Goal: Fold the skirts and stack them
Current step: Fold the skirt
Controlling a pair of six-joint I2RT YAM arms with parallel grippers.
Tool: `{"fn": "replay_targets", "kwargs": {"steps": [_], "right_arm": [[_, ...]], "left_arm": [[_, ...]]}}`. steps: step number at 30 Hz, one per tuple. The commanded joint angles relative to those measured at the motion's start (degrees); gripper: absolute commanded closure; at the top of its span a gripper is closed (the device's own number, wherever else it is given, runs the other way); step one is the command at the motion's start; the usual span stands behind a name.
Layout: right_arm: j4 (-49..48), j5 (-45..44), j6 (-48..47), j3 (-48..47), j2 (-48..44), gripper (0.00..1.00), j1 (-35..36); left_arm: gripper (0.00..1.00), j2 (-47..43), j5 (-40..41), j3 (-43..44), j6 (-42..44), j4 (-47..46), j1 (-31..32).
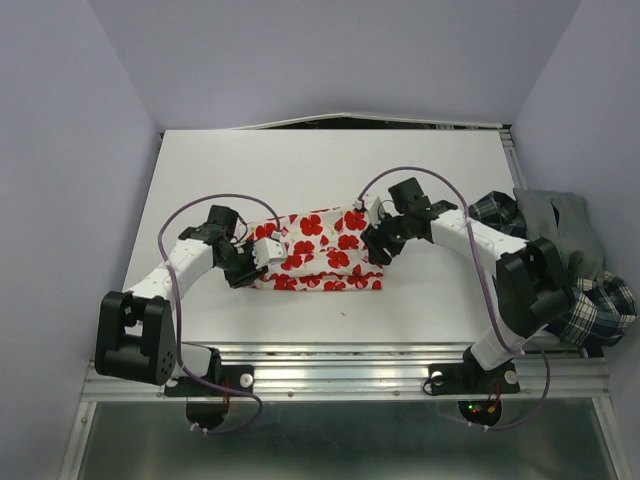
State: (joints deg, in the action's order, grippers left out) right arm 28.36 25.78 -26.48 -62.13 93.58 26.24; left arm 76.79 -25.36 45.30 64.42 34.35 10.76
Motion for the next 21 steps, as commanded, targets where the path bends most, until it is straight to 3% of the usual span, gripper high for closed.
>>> {"fn": "replay_targets", "kwargs": {"steps": [1, 5, 9, 13, 21], "right_arm": [[0.2, -0.65, 1.77, -6.33, -2.6, 0.33, -0.05], [4.14, 1.72, 3.19, -8.53, -3.76, 0.27, 0.82], [2.76, 2.61, 4.42, -6.18, -4.37, 0.24, 4.34], [-0.32, 0.06, 5.56, -3.62, -2.8, 0.31, 8.03], [-7.61, -11.09, 5.22, 4.29, -1.12, 0.27, 12.69]], "left_arm": [[0.53, -4.11, -0.38, 0.93, 0.35, 4.93, 0.84], [0.54, -4.55, -1.62, 5.31, -0.87, 8.19, 0.84], [0.53, -3.85, -1.79, 8.14, -5.97, 4.77, 0.84], [0.58, -0.16, -1.53, 9.02, -9.13, 1.25, 0.84], [0.59, 4.76, -4.34, 8.85, -10.98, -1.56, 0.84]]}}
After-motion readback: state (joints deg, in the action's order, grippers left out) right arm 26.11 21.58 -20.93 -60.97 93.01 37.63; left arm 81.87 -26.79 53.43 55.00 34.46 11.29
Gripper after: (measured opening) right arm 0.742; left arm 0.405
